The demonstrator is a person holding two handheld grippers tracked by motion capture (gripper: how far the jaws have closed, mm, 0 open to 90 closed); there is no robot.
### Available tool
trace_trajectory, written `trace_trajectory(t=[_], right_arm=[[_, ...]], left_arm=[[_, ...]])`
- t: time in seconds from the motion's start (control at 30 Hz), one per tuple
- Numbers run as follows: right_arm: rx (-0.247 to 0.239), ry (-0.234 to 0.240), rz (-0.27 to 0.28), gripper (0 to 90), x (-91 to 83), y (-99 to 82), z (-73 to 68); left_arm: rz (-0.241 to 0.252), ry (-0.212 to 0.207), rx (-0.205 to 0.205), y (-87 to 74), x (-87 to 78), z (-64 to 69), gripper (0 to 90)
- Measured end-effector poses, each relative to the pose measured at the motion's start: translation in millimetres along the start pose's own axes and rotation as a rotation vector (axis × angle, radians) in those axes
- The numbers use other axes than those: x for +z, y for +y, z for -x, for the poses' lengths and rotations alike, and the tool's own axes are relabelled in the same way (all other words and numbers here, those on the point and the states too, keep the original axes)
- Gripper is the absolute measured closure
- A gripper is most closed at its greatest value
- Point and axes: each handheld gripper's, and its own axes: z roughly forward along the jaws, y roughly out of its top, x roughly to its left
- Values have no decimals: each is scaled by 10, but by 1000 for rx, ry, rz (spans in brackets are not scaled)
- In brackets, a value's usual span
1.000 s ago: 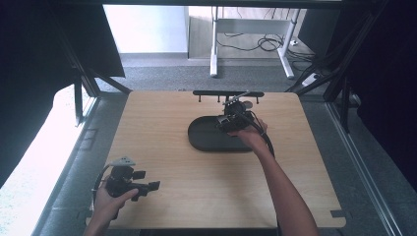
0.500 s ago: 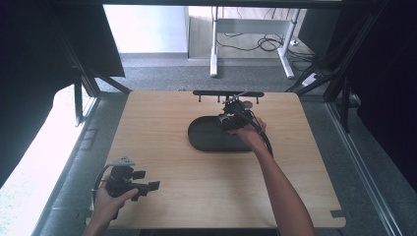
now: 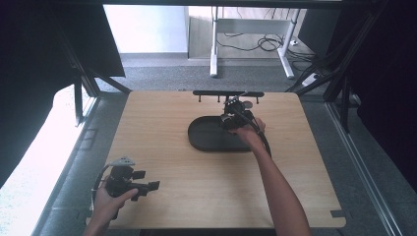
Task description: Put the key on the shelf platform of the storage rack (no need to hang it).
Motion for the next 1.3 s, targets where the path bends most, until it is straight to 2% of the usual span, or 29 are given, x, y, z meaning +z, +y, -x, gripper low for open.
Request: trace_trajectory(t=[0.17,0.3,0.63,0.83,1.3], right_arm=[[2,-6,-4,493,70,-6,1],[-7,-30,-19,493,183,-44,-20],[-18,-28,-56,492,352,-137,-57],[-7,-31,-60,492,410,-159,-38],[-2,-41,-114,491,582,-305,35]], left_arm=[[0,0,0,-1,1,-5,196],[0,0,0,-2,0,-6,196],[-4,1,2,-3,7,-7,196],[-4,1,1,-3,4,-9,196],[-11,0,2,-7,26,1,195]])
